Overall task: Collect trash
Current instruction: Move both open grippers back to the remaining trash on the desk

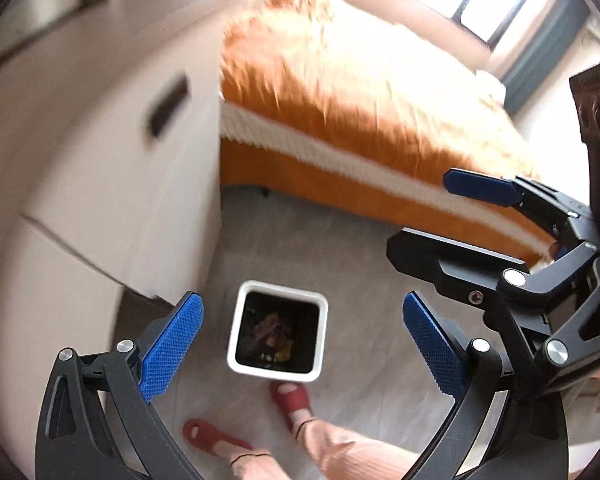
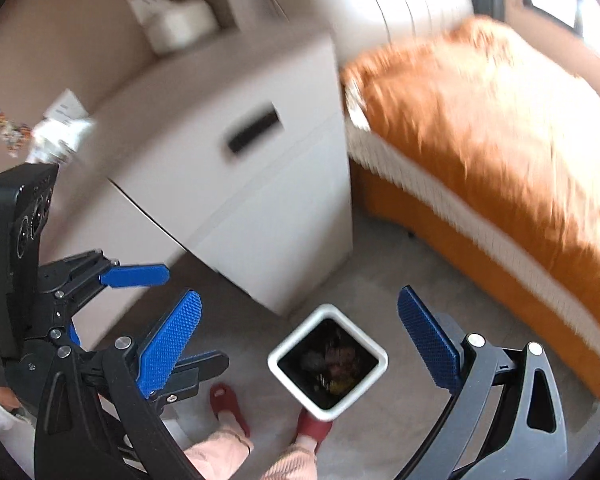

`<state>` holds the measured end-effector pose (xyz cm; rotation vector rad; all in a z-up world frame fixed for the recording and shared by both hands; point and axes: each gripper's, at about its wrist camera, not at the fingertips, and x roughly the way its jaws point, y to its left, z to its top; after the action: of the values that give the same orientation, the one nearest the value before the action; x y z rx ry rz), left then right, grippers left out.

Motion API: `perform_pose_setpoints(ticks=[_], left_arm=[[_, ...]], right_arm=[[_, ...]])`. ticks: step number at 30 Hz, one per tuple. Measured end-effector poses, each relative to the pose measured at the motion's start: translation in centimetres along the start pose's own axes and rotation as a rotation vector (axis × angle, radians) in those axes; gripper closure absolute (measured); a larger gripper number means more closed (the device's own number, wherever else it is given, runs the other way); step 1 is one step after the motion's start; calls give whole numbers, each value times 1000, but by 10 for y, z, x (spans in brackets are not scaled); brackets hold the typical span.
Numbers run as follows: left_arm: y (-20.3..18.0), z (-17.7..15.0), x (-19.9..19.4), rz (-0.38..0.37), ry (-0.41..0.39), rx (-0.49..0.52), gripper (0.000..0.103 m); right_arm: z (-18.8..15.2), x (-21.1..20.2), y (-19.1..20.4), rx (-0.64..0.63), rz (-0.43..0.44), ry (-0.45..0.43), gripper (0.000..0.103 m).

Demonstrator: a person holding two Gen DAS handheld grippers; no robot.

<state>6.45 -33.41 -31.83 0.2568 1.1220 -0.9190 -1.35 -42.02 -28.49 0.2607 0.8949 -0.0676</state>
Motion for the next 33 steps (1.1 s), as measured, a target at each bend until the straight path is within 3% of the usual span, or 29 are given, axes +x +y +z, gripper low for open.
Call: perform_pose_setpoints(ticks=[9, 21, 27, 33], left_arm=[[33, -2, -97, 81, -148, -95, 5], [99, -26, -188, 253, -289, -264, 5], [154, -59, -231, 438, -346, -437, 5], [208, -86, -256, 526, -378, -630, 5]], right_arm=[[47, -44, 62, -152, 101, -128, 5], [82, -55, 150, -306, 214, -202, 5], [89, -44, 203, -423, 262, -215, 5], [90, -22, 253, -545, 289, -210, 5]])
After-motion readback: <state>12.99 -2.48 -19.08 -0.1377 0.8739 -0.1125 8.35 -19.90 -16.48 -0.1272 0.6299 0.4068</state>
